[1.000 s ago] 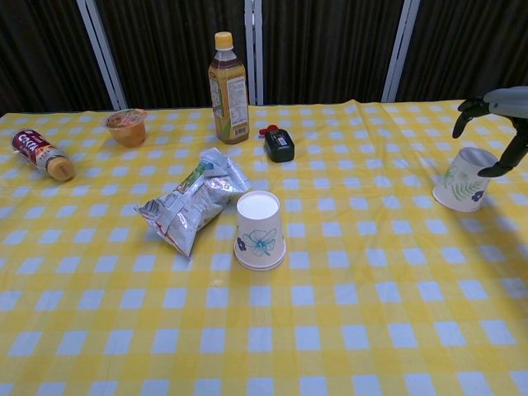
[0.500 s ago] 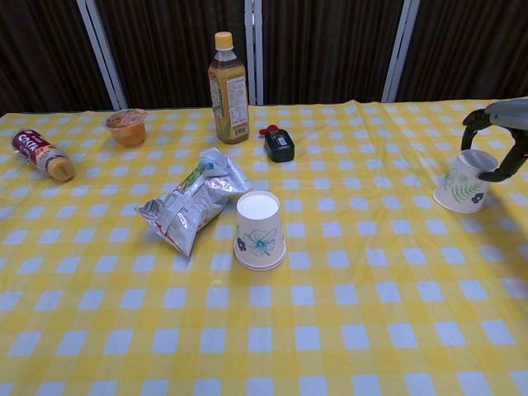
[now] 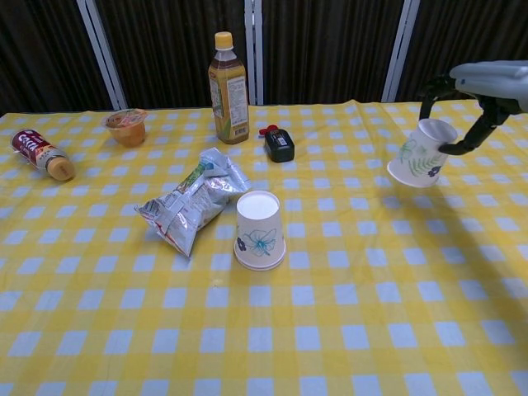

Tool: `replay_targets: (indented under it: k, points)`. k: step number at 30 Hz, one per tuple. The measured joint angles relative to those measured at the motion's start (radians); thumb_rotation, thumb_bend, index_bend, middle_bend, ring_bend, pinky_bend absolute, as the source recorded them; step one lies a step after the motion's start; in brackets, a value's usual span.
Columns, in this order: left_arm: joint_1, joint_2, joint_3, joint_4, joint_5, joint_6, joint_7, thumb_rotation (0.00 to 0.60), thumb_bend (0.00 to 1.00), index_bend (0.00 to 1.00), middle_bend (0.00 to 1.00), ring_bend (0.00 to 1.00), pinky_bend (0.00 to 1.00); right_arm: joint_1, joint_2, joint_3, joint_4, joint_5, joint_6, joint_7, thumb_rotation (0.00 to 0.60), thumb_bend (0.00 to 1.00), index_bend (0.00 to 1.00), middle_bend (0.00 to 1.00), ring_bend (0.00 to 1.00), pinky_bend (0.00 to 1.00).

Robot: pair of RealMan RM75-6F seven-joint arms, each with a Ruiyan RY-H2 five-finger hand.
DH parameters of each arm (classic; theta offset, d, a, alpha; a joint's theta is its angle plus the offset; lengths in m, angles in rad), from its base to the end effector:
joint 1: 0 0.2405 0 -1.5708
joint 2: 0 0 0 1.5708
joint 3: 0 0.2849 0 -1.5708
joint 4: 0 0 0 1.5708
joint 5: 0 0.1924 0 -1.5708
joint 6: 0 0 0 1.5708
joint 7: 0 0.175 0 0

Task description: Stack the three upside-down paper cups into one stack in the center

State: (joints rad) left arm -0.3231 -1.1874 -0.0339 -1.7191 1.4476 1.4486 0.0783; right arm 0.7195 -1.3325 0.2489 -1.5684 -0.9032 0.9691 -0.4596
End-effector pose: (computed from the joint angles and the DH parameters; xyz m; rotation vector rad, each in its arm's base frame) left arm -0.2583 0.2758 0.1497 -1.5032 -0.8957 -1.0941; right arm -0.1995 -0.4162 0.0818 1.6687 -0.9186 0.7881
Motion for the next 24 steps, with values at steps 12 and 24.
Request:
replay_targets:
  k: [12,24]
  points:
    - [0.015,0.014,-0.022,0.002,-0.002,-0.011,-0.031,0.6,0.18,0.02,0.0,0.0,0.0,0.088,0.016,0.042,-0.364,-0.093,0.084,-0.103,0.6,0.24,0.45,0.08,0.0,0.0]
    - [0.023,0.022,-0.037,0.014,-0.007,-0.032,-0.06,0.6,0.19,0.02,0.0,0.0,0.0,0.187,-0.15,0.032,-0.344,-0.023,0.143,-0.235,0.6,0.24,0.46,0.08,0.0,0.0]
